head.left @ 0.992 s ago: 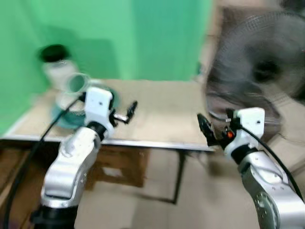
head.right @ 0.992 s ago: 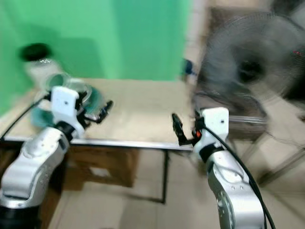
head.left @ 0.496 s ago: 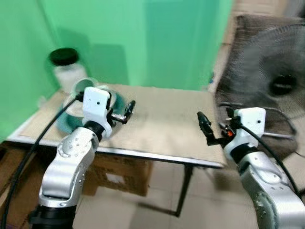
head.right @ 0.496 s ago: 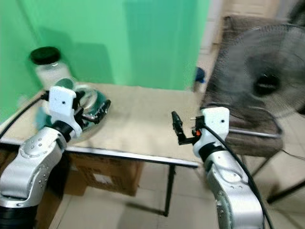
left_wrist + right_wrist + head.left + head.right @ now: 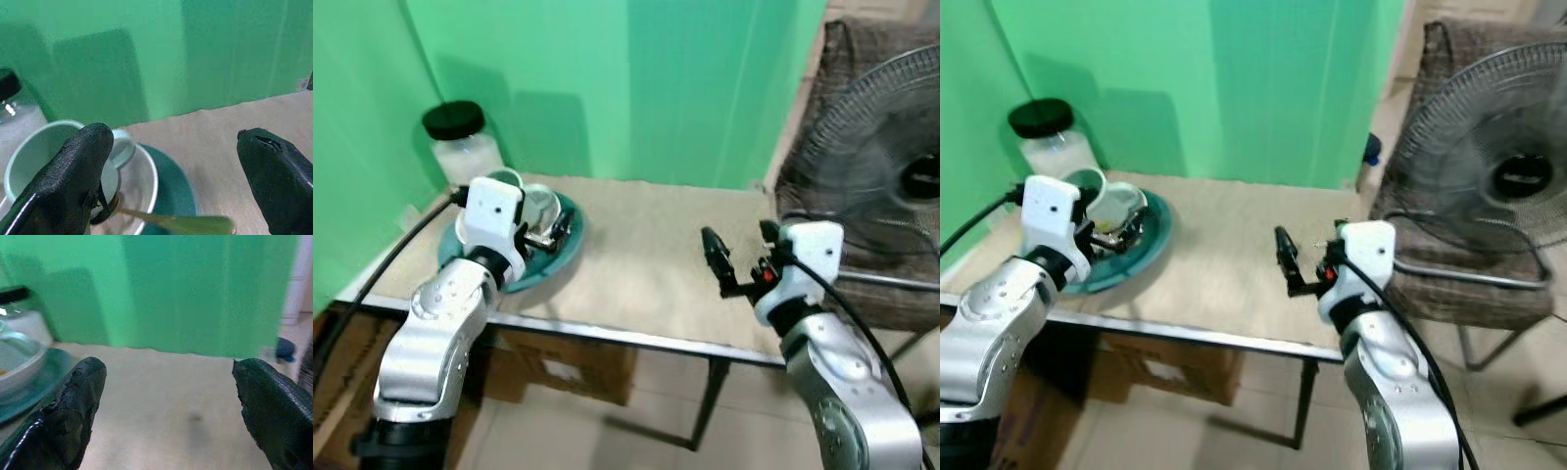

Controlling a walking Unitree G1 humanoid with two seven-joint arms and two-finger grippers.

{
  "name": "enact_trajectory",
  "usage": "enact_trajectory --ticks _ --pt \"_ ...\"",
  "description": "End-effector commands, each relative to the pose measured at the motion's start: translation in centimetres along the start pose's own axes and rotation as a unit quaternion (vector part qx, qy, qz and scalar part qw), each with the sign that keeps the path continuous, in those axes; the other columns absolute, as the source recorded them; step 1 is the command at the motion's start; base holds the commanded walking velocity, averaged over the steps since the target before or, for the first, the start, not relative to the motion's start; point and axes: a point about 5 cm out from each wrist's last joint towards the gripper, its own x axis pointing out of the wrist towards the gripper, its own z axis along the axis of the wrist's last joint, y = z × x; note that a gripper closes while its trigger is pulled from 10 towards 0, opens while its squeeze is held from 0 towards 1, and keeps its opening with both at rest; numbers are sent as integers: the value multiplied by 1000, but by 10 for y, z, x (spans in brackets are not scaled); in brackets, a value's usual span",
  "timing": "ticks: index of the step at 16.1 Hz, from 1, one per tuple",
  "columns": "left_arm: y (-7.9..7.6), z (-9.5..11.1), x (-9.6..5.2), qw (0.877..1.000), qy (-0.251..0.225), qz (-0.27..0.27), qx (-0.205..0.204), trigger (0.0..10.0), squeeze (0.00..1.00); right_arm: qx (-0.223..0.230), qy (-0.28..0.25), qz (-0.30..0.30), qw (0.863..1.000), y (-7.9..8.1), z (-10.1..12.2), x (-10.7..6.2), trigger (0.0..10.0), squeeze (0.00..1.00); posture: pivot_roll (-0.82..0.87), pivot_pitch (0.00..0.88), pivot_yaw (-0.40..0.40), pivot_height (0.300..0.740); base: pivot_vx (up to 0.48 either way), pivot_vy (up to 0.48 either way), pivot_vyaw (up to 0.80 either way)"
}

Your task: Setting the table

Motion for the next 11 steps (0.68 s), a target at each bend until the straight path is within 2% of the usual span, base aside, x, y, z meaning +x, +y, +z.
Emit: enact_trajectory --ticks 1,4,6,9,11 --pt "-3 2 2 1000 0 -9 3 10000 0 5 -5 -17 1000 -6 0 -2 10000 1000 68 0 78 740 270 0 0" --pt "-6 5 3 1000 -6 -12 5 10000 0 14 -7 -10 1000 -8 -1 1 10000 1000 74 0 61 740 271 0 0" --pt "-7 5 3 1000 -7 -12 6 10000 0 23 -12 0 1000 -7 0 3 10000 1000 80 0 52 740 270 0 438" --pt "-6 8 4 1000 -12 -9 9 10000 0 21 -12 7 1000 -7 -1 7 10000 1000 92 0 37 740 273 0 800" --pt "-4 9 3 1000 -17 -7 6 10000 0 26 -10 8 1000 -8 -4 10 10000 1000 93 0 39 740 287 0 0"
